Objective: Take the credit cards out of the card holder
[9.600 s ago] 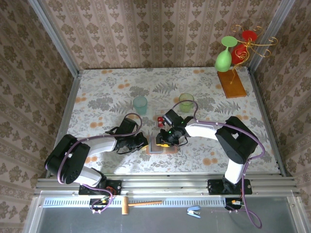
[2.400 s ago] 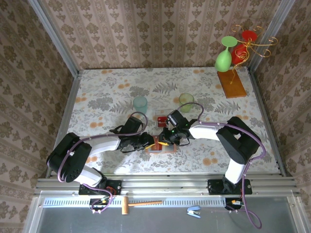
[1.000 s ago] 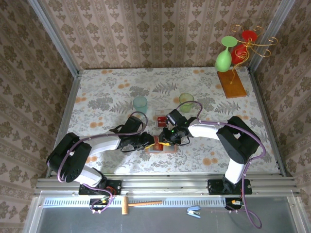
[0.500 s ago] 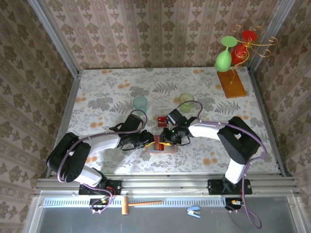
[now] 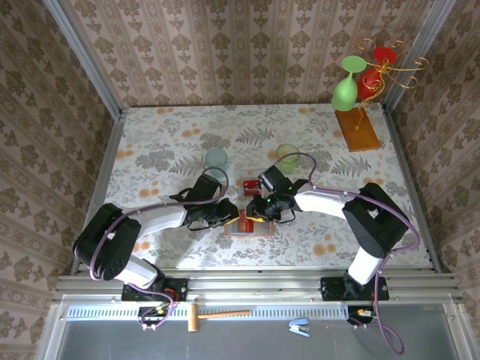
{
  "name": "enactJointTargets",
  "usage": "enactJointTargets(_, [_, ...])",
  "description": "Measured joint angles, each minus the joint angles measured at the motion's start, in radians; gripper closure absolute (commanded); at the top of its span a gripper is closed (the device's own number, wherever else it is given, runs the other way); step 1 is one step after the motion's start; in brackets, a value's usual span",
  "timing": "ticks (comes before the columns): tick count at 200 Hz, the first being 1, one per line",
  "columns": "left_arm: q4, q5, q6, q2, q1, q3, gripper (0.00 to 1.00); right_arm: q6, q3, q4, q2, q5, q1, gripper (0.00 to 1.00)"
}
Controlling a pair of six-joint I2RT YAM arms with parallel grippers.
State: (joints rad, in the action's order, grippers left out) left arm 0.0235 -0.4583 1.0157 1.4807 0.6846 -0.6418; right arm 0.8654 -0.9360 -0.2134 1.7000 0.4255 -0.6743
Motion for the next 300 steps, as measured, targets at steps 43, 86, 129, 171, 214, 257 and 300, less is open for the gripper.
enactJointTargets(43, [0.003,-0.002,-0.007,0.013,0.0,-0.002,0.86,0.002,0.022,0.027,-0.02,0.001,0.023,0.76])
enactJointTargets(86, [0.006,-0.006,-0.014,0.024,0.0,-0.002,0.87,0.021,0.073,0.065,-0.021,0.016,0.041,0.77])
enactJointTargets(129, [0.006,-0.01,-0.014,0.031,0.0,-0.001,0.87,0.035,0.093,0.113,-0.018,0.038,0.043,0.77])
enactJointTargets(171, [0.004,-0.017,-0.014,0.032,0.0,0.01,0.87,0.051,0.097,0.151,0.002,0.057,0.044,0.77])
enactJointTargets(214, [-0.007,-0.017,-0.014,0.032,0.0,0.027,0.87,0.055,0.106,0.162,0.011,0.061,0.048,0.78])
enactJointTargets(257, [-0.01,-0.017,-0.014,0.032,0.0,0.027,0.87,0.055,0.108,0.166,0.02,0.061,0.048,0.78])
enactJointTargets(300, [-0.018,-0.017,-0.013,0.031,0.002,0.034,0.87,0.059,0.119,0.198,0.031,0.08,0.048,0.81])
